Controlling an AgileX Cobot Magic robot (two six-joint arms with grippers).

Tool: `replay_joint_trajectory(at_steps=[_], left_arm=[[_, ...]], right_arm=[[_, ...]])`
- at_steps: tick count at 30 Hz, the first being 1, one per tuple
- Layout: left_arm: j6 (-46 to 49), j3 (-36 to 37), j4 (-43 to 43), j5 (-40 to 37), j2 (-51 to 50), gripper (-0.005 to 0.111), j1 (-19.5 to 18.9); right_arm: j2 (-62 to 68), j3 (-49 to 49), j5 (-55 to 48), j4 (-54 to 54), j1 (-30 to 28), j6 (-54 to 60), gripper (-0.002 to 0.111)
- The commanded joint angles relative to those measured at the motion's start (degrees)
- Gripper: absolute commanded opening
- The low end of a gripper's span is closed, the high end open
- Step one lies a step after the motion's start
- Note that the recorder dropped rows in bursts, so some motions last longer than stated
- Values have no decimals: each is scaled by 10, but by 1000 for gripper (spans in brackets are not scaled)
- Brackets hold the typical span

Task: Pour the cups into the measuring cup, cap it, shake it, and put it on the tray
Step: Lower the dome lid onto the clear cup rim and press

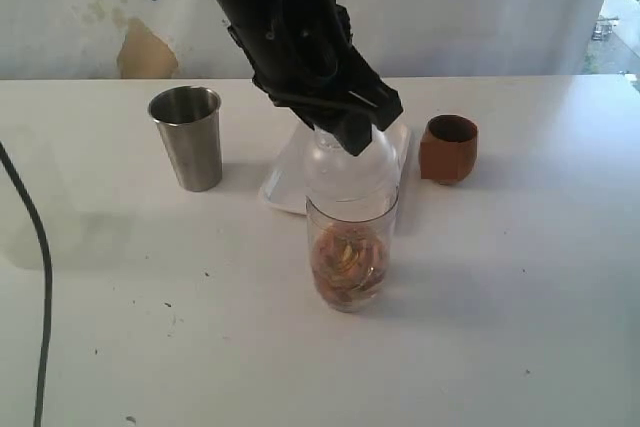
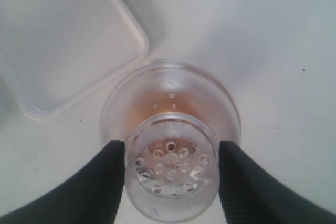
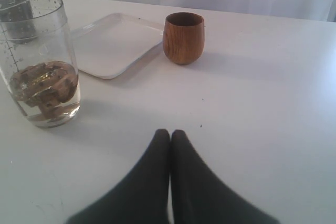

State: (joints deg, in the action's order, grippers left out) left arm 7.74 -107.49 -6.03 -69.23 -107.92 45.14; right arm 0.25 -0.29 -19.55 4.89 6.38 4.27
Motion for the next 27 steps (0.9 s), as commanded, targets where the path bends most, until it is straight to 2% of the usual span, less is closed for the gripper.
replay_joint_trajectory(at_steps=[1, 15, 18, 24, 27], left_arm=[[-2, -3, -10, -6, -16, 0, 3], [0, -3, -14, 13, -24, 1, 3], [0, -3, -14, 13, -24, 13, 3], [0, -3, -14, 13, -24, 50, 3], [0, -6, -14, 17, -24, 58, 3]], right_arm=[[-2, 3, 0, -2, -2, 0, 0], [-2, 3, 0, -2, -2, 0, 0], [-2, 3, 0, -2, -2, 0, 0], [-2, 3, 0, -2, -2, 0, 0], [-2, 3, 0, -2, -2, 0, 0]])
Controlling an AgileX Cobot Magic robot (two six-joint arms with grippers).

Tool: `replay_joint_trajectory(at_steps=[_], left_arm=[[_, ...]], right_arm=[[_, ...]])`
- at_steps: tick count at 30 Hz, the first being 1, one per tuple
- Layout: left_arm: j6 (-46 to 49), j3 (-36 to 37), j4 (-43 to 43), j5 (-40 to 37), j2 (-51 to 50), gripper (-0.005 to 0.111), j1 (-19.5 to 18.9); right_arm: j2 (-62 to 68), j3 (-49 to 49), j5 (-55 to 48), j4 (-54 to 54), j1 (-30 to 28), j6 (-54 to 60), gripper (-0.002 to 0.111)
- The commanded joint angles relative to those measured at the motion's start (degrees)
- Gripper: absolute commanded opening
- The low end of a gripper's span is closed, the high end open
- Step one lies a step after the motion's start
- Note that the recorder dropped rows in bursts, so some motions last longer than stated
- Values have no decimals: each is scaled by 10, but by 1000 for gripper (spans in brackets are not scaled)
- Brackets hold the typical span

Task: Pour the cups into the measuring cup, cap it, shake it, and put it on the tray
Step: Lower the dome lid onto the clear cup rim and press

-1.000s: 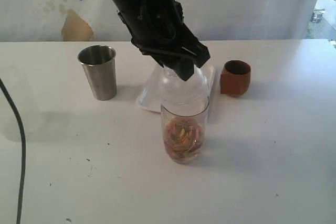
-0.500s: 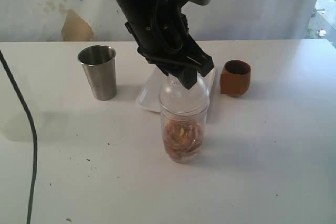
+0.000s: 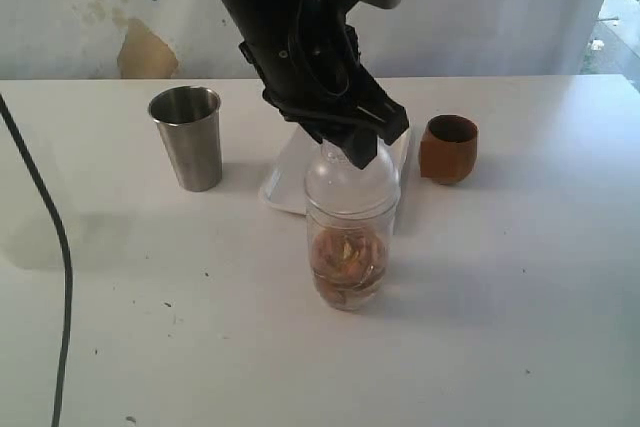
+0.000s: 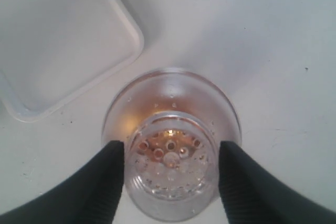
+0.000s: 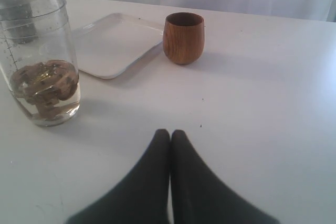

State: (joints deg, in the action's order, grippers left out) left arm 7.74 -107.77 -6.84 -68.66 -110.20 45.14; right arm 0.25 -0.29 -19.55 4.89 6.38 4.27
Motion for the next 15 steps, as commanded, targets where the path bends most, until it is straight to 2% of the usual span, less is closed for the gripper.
replay_joint_trajectory(at_steps=[1, 15], left_arm=[[0, -3, -5, 14, 0, 59, 3], [13, -3, 0, 42, 11, 59, 3]], right_arm=[[-2, 3, 0, -2, -2, 0, 0], [-2, 3, 0, -2, -2, 0, 0]])
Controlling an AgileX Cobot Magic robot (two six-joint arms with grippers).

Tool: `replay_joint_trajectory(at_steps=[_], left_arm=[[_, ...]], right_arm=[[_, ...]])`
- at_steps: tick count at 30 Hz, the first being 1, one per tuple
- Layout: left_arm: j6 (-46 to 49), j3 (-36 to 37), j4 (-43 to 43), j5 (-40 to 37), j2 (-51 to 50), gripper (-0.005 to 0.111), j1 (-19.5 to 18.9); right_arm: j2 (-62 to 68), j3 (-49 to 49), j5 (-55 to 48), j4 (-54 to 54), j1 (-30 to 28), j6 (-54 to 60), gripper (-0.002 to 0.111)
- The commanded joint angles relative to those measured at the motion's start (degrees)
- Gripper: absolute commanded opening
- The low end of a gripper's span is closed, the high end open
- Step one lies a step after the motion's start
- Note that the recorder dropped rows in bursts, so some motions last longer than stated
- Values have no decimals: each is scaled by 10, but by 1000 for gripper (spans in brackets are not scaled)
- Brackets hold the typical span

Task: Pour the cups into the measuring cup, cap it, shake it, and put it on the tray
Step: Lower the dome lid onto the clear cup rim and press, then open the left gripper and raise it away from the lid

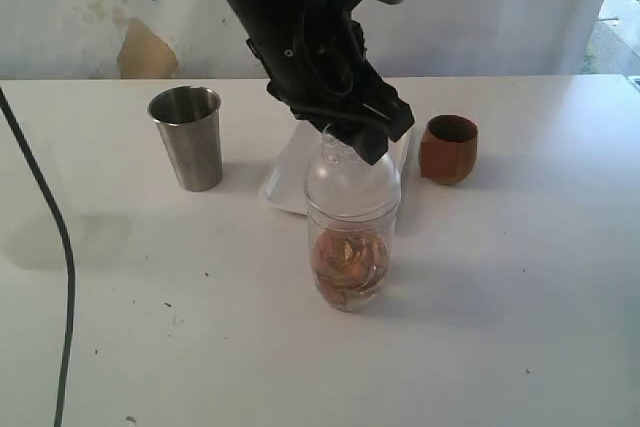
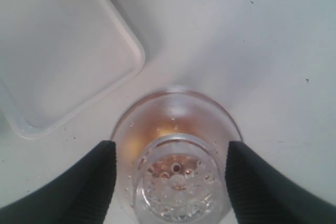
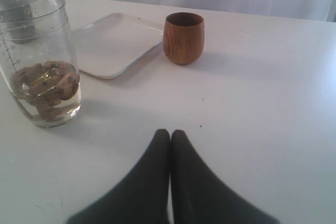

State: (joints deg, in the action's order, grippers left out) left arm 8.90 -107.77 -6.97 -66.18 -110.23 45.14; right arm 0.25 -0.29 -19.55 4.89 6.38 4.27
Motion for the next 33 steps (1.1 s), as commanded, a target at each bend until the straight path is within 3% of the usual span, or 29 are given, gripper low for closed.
replay_joint_trajectory(at_steps=[1, 6, 12, 33], left_arm=[[1, -3, 1, 22, 15, 58, 3], [2, -3, 6, 31, 35, 49, 3], [19, -2, 19, 13, 62, 2, 3], [40, 34, -2, 66, 57, 0, 3]], right_arm=[[-2, 3, 0, -2, -2, 0, 0], [-2, 3, 0, -2, -2, 0, 0], [-2, 3, 0, -2, -2, 0, 0], [-2, 3, 0, -2, -2, 0, 0]])
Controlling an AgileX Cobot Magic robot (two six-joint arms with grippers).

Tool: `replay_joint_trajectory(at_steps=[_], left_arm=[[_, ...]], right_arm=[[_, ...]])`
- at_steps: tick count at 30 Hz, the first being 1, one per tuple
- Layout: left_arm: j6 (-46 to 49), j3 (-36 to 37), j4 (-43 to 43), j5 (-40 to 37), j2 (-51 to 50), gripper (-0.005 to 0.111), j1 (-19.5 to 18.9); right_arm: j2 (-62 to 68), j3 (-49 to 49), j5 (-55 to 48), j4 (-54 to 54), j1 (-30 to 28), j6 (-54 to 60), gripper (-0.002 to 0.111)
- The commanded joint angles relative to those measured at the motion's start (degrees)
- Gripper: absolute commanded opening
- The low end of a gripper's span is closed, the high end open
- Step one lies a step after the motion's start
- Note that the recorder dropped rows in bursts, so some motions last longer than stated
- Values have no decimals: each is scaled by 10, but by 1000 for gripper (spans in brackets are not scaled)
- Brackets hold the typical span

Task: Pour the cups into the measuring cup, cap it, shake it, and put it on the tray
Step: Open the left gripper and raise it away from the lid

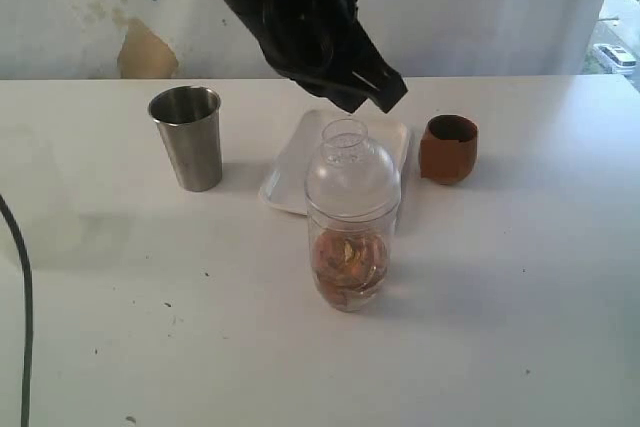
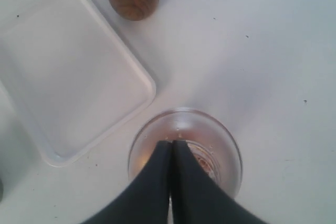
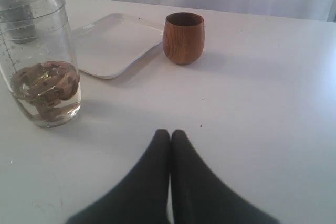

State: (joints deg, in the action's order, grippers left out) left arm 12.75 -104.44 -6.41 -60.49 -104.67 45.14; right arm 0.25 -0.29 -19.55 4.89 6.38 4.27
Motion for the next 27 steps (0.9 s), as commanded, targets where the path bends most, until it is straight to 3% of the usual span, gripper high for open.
replay_joint_trajectory(at_steps=[1, 11, 27], left_arm=[[2, 4, -7, 9, 1, 0, 3], [5, 60, -10, 58, 1, 0, 3], [22, 61, 7, 65, 14, 0, 2]], right_arm=[[-2, 3, 0, -2, -2, 0, 0], [-2, 3, 0, -2, -2, 0, 0], [-2, 3, 0, -2, -2, 0, 0]])
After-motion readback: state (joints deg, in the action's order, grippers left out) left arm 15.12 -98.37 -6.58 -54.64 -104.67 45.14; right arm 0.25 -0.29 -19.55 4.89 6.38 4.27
